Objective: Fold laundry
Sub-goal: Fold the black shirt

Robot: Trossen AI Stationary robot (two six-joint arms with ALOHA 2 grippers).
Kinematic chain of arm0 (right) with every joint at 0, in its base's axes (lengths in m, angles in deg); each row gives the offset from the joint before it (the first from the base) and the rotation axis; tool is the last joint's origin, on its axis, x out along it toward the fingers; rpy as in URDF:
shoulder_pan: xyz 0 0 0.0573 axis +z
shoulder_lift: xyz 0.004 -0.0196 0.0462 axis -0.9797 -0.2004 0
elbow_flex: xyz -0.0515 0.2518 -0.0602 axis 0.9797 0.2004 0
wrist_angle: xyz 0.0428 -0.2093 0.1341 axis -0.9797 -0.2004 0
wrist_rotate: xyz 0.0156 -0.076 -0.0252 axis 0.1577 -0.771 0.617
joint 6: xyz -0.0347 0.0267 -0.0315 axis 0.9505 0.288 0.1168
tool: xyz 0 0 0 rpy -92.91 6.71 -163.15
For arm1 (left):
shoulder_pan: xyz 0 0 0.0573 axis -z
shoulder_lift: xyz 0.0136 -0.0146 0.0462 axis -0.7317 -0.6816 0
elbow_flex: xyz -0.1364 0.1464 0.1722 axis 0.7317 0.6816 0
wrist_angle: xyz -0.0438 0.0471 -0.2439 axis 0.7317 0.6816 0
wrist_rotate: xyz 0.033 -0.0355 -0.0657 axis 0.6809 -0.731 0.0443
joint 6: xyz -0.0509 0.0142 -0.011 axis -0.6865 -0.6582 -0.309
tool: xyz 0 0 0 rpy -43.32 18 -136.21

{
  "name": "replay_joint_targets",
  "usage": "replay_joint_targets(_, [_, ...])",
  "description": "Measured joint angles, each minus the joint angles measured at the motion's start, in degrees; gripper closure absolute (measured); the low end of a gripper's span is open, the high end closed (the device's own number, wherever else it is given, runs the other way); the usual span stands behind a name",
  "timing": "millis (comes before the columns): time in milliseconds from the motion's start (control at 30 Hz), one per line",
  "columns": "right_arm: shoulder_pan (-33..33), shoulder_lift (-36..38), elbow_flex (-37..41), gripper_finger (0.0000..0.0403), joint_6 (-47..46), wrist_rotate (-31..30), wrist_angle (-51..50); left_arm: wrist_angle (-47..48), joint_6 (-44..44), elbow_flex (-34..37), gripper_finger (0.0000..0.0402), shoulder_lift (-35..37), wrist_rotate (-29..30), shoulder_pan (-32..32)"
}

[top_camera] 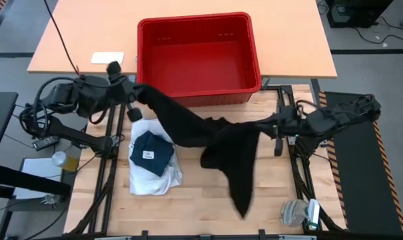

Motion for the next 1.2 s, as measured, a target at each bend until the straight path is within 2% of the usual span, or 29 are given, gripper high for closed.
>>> replay_joint_targets(167, [1.27,0.60,0.06,0.0387,-0.76,-0.95,-0.61,7.58,-5.72,0.76,0.0395,-0.89,-18.93,0.08])
replay_joint_targets(267, [3.06,1.35,0.05,0.0387,-0.40,6.48,1.45,9.11,-9.81,3.38,0.0395,-1.71,-29.25,2.03])
replay_joint_targets(333, [4.26,1.44,0.02,0.0387,-0.38,11.76,3.28,8.32,-11.69,4.73,0.0395,-2.42,-32.82,4.82])
replay_joint_targets(433, [6.29,0.82,0.02,0.0387,-0.41,16.34,5.17,7.72,-12.53,5.77,0.0395,-4.46,-35.39,10.24])
replay_joint_targets(533, [8.44,0.03,0.02,0.0387,0.51,21.64,5.16,5.87,-10.53,5.88,0.0395,-6.47,-34.86,16.09])
replay_joint_targets(567, [9.44,-0.28,0.02,0.0387,2.38,24.34,5.15,5.12,-10.07,5.88,0.0395,-6.63,-32.83,17.98])
replay_joint_targets(667, [13.97,-0.65,0.04,0.0387,7.89,28.50,6.52,4.75,-9.36,5.88,0.0395,-6.21,-21.54,23.92])
replay_joint_targets(733, [16.90,-0.13,0.04,0.0387,8.71,27.21,6.96,6.01,-10.22,5.85,0.0395,-5.80,-12.82,27.42])
replay_joint_targets(800, [19.01,0.57,0.04,0.0387,8.57,25.38,6.73,9.78,-13.11,5.84,0.0395,-5.26,-7.91,30.35])
replay_joint_targets(1033, [23.21,1.41,0.04,0.0387,3.77,23.50,5.91,25.46,-28.47,5.81,0.0395,-4.77,-8.11,33.98])
replay_joint_targets(1200, [23.69,1.43,0.04,0.0387,1.38,19.94,5.78,28.35,-36.13,5.81,0.0395,-4.73,-15.86,35.85])
